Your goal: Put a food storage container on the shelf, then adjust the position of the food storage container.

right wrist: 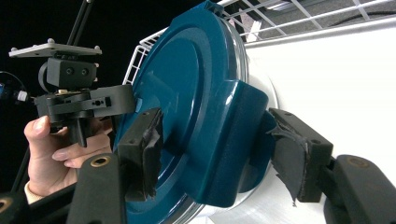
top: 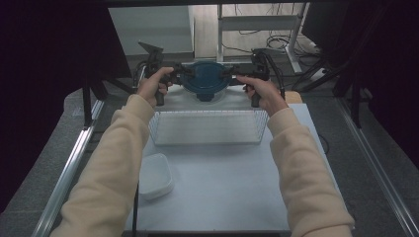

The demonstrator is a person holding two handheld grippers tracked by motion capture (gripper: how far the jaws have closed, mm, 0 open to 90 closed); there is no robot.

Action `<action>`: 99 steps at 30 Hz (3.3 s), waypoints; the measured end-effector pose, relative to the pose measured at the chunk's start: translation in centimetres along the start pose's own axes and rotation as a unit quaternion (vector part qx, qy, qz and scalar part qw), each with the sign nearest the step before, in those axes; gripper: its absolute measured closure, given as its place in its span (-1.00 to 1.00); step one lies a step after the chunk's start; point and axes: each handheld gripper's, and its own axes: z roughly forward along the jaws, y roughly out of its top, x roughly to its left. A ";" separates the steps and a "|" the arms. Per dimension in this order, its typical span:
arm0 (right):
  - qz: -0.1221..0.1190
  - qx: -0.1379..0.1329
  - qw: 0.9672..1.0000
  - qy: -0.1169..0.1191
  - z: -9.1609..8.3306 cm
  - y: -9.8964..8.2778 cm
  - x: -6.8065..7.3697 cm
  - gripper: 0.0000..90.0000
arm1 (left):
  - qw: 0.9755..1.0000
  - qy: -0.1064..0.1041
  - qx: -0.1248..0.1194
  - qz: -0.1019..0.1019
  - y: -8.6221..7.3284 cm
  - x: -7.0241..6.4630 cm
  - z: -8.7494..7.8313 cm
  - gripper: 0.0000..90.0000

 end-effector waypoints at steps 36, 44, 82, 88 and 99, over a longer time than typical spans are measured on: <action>-0.290 -0.059 0.943 -0.152 -7.6 -13.3 2.8 -0.57 | 0.969 0.101 -0.076 0.214 -16.5 -0.9 -7.4 -0.43; -0.300 -0.045 0.939 -0.160 -7.7 -17.8 -0.1 -0.56 | 0.963 0.132 -0.070 0.223 -20.4 1.0 -7.9 -0.43; -0.297 0.013 0.931 -0.210 -6.3 -25.4 -4.3 -0.53 | 0.954 0.202 -0.042 0.217 -26.9 5.5 -8.4 -0.43; -0.295 0.010 0.930 -0.220 -6.5 -25.3 -4.2 -0.53 | 0.955 0.202 -0.043 0.215 -27.2 5.4 -9.1 -0.42; -0.295 0.020 0.927 -0.232 -6.2 -25.4 -4.6 -0.53 | 0.954 0.208 -0.042 0.210 -27.3 5.8 -10.1 -0.36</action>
